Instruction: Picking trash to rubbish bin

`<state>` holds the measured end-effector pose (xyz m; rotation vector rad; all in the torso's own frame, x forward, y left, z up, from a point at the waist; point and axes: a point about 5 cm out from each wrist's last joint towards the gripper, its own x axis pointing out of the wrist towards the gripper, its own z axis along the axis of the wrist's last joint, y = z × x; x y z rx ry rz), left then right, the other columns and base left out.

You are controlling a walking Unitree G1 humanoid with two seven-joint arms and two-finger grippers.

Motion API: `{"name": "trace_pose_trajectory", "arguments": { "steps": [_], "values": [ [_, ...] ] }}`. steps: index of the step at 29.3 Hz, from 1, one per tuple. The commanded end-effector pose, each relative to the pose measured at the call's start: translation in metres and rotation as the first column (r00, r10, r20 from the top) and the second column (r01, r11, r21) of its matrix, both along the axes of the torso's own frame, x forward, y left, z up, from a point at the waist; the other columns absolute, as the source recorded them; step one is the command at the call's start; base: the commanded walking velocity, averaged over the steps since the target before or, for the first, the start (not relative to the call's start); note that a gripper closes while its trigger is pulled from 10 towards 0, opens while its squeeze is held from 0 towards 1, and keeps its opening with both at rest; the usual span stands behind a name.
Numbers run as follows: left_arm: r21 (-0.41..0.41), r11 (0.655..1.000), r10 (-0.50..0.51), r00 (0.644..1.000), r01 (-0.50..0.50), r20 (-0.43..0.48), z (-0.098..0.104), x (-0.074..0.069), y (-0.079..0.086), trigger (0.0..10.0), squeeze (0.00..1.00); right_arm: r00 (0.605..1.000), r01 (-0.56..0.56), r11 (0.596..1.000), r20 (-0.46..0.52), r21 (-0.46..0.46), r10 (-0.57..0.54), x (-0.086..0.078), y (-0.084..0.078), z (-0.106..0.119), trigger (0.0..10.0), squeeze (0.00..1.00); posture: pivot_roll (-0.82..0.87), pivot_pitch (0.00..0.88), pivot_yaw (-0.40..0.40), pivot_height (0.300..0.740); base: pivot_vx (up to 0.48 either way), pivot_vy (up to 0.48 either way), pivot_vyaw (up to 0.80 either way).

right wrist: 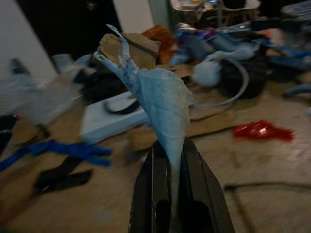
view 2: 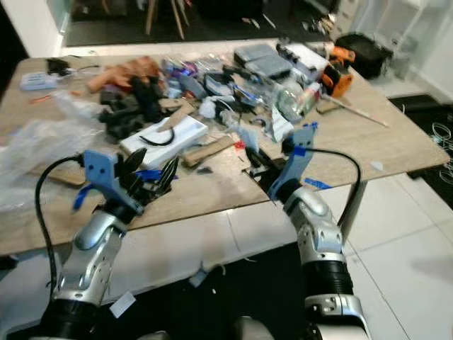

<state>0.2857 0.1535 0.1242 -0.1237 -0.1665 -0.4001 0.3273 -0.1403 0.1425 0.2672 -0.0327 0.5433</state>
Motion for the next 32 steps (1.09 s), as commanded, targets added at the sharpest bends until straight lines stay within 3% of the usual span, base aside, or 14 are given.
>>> {"name": "trace_pose_trajectory", "arguments": {
  "steps": [1, 23, 27, 32],
  "values": [
    [0.009, 1.000, -0.018, 1.000, 0.018, -0.005, -0.0017, -0.0009, -0.0044, 10.0, 0.00, 1.000, 0.016, 1.000, -0.017, -0.010, -0.017, -0.0014, -0.0055, -0.0042, 10.0, 0.00, 0.03, 0.000, -0.049, 0.740, -0.401, 0.000, 0.00],
    [0.006, 0.999, -0.035, 0.999, 0.035, 0.003, -0.0007, -0.0001, -0.0053, 10.0, 0.00, 0.999, 0.014, 1.000, -0.031, -0.012, -0.015, 0.0001, -0.0054, -0.0048, 10.0, 0.00, 0.03, 0.000, -0.049, 0.740, -0.398, 0.000, 0.00],
    [0.001, 0.999, -0.041, 0.999, 0.041, 0.005, -0.0006, -0.0001, -0.0056, 10.0, 0.00, 0.999, 0.014, 1.000, -0.035, -0.014, -0.014, 0.0003, -0.0053, -0.0053, 10.0, 0.00, 0.03, 0.000, -0.049, 0.740, 0.000, 0.000, 0.00],
    [0.003, 0.999, -0.048, 0.999, 0.048, 0.007, -0.0005, -0.0001, -0.0058, 10.0, 0.00, 0.999, 0.005, 1.000, -0.046, -0.025, -0.006, 0.0004, -0.0046, -0.0065, 10.0, 0.00, 0.03, 0.000, -0.049, 0.740, 0.000, 0.000, -0.80]
  ]
}}
